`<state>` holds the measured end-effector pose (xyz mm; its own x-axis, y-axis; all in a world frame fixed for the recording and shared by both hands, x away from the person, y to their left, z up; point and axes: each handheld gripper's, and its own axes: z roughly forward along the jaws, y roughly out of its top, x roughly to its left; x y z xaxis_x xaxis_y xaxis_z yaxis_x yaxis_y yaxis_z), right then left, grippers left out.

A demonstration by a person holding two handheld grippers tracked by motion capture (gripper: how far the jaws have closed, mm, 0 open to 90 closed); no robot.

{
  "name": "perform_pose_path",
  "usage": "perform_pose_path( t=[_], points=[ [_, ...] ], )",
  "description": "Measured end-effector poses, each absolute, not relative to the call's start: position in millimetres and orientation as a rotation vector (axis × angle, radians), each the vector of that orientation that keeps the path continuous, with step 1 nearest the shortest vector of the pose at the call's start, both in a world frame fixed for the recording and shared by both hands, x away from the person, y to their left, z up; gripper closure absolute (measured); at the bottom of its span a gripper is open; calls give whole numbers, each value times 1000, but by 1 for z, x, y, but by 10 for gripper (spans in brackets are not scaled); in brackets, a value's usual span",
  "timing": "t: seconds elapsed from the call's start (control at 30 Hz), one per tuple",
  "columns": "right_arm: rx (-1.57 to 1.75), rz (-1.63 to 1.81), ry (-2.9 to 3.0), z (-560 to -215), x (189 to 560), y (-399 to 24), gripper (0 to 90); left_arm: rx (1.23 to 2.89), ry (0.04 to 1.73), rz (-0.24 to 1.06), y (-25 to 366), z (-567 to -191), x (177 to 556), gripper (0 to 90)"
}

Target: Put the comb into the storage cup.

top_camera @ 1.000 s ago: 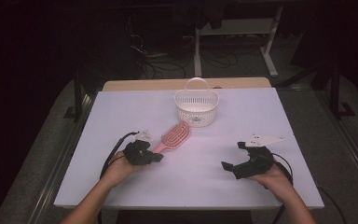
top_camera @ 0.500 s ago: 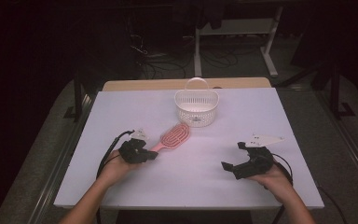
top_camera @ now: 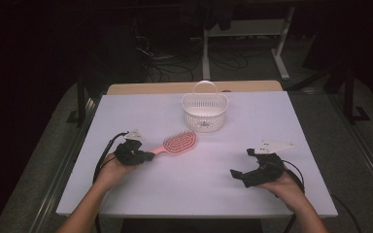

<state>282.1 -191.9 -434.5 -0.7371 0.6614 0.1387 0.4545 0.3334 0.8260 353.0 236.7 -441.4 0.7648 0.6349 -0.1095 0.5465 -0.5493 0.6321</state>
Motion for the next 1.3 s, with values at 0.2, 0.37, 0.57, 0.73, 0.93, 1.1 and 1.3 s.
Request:
perform_pose_path(
  t=[0.2,0.37,0.57,0.73,0.93,1.1,1.3],
  points=[
    [1009,1353,2383,-435,282,-192,0,2259,852,153,238,-438,351,900],
    [1003,1346,2384,-436,282,-191,0,2205,801,140,243,-429,347,862],
    [994,1336,2386,-436,282,-191,0,2125,743,159,254,-417,338,701],
    [996,1331,2388,-437,282,-191,0,2073,705,181,261,-411,329,518],
    [982,1326,2392,-437,282,-191,0,2061,694,192,267,-412,321,336],
    [985,1326,2390,-437,282,-191,0,2048,702,203,272,-415,315,243],
    [987,1327,2385,-438,282,-193,0,2041,689,198,277,-419,310,128]
  ],
)
